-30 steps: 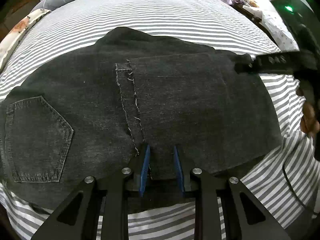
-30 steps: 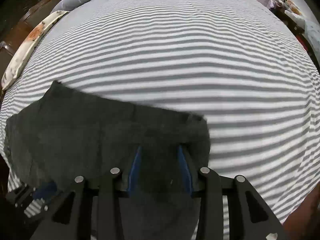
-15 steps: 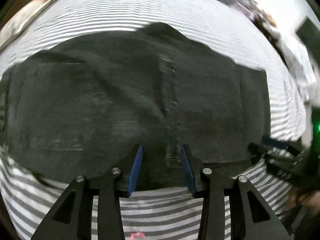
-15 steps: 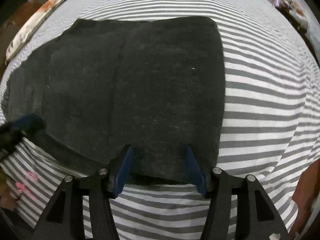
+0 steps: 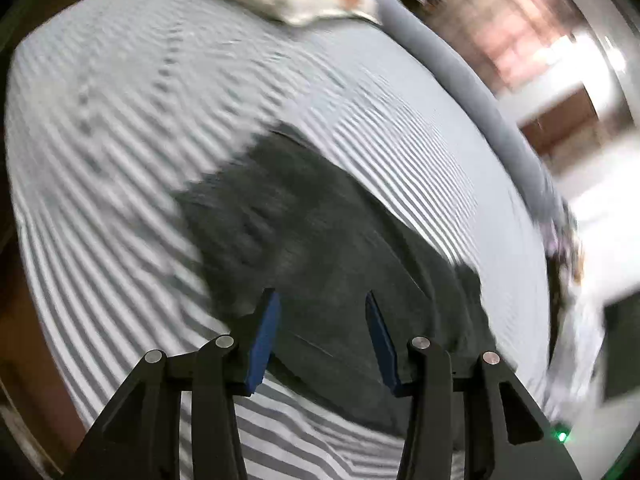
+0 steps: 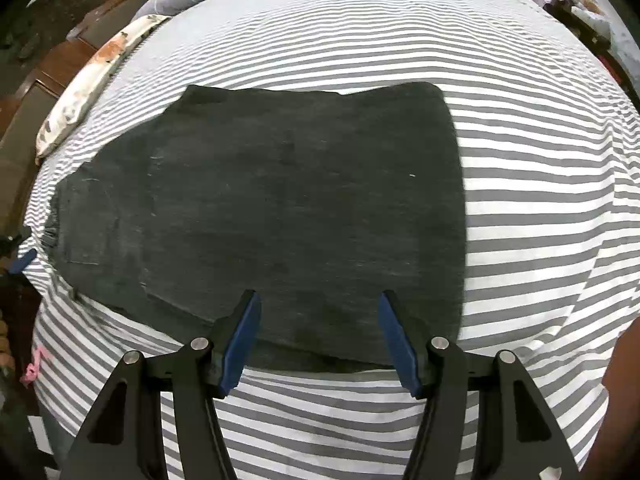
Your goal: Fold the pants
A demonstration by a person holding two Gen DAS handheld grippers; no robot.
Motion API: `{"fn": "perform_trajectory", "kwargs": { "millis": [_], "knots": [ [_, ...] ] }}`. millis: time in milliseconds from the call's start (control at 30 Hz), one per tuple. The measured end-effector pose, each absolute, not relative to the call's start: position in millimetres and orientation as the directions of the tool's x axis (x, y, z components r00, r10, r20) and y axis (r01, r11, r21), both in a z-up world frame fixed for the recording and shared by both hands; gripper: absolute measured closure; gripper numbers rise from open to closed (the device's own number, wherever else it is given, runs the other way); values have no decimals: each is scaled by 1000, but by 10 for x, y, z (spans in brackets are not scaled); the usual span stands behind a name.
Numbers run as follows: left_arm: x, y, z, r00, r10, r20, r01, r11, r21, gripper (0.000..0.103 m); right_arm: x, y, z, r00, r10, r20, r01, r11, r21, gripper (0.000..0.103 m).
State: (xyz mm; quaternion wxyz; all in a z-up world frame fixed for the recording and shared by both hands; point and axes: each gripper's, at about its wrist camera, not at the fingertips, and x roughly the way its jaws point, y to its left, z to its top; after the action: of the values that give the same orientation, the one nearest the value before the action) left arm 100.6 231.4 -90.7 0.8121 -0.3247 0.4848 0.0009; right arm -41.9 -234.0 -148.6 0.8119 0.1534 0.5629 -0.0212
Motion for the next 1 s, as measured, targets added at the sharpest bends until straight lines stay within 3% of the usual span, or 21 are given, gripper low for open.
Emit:
{"fn": "perform_trajectory", "kwargs": {
  "millis": [233, 467, 833, 900, 1000],
  "knots": [
    [1016, 2912, -1380, 547, -439, -713, -437, 577, -690, 57, -264, -2163, -1462, 364, 166, -916, 187, 951, 247, 44],
    [1080, 3192, -1708, 543, -513, -665, -469, 472, -747, 57, -181, -2136, -1476, 356, 148, -923, 212, 949, 234, 45],
    [1219, 3058, -1802, 532, -551, -643, -374, 529, -762, 58, -92, -1931, -1478, 337, 133, -932, 197, 958, 208, 44],
    [1232, 3022, -1742, 547, -553, -629, -340, 540, -770, 68, -77, -1880, -1469, 341, 128, -931, 186, 962, 201, 45],
    [1249, 3006, -1729, 555, -549, -625, -331, 545, -771, 69, -41, -1834, -1505, 335, 118, -935, 183, 965, 188, 44]
  ]
}}
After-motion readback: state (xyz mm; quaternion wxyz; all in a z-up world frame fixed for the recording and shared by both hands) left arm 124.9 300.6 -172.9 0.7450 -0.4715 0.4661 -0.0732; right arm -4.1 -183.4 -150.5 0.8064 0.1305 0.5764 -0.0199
